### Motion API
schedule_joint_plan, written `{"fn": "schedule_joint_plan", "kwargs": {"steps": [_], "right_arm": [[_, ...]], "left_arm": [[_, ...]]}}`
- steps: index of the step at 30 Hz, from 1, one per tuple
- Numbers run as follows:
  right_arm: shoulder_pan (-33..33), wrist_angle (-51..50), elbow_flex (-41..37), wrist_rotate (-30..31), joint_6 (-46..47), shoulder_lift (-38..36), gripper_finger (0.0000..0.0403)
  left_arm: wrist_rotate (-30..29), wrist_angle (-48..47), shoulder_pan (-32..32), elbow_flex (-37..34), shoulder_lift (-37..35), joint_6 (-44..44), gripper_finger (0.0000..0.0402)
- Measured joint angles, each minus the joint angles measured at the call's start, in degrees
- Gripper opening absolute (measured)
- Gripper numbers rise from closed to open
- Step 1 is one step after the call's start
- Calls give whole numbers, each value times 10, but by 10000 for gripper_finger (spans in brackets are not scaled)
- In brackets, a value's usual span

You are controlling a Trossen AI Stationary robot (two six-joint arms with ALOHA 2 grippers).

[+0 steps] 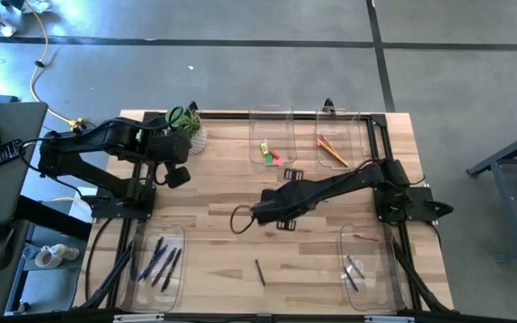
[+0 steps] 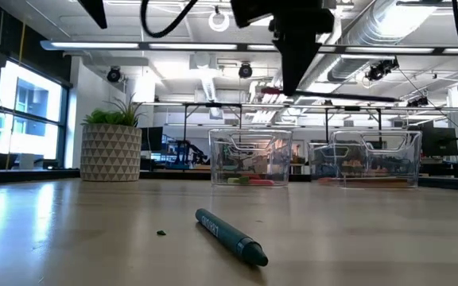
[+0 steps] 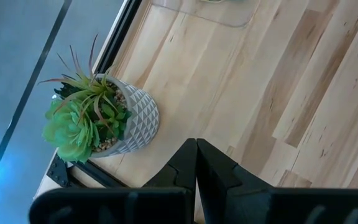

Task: Sort crayons/erasers/pens/pencils in bins
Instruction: Put the blue pencil into the top right transparent bin

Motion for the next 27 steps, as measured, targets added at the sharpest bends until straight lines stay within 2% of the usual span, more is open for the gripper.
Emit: {"fn": "schedule_joint_plan", "kwargs": {"steps": [7, 15, 22, 27], "right_arm": [[-23, -25, -15, 56, 14, -58, 0], [-71, -4, -128, 100, 43, -171, 0], [-136, 78, -233, 152, 58, -298, 0], [-206, 160, -312, 156, 42, -382, 0]], "left_arm": [[0, 17, 0, 0, 0, 0, 0], [-5, 28, 0, 0, 0, 0, 1], [-39, 66, 0, 0, 0, 0, 1], [-51, 115, 0, 0, 0, 0, 1]]}}
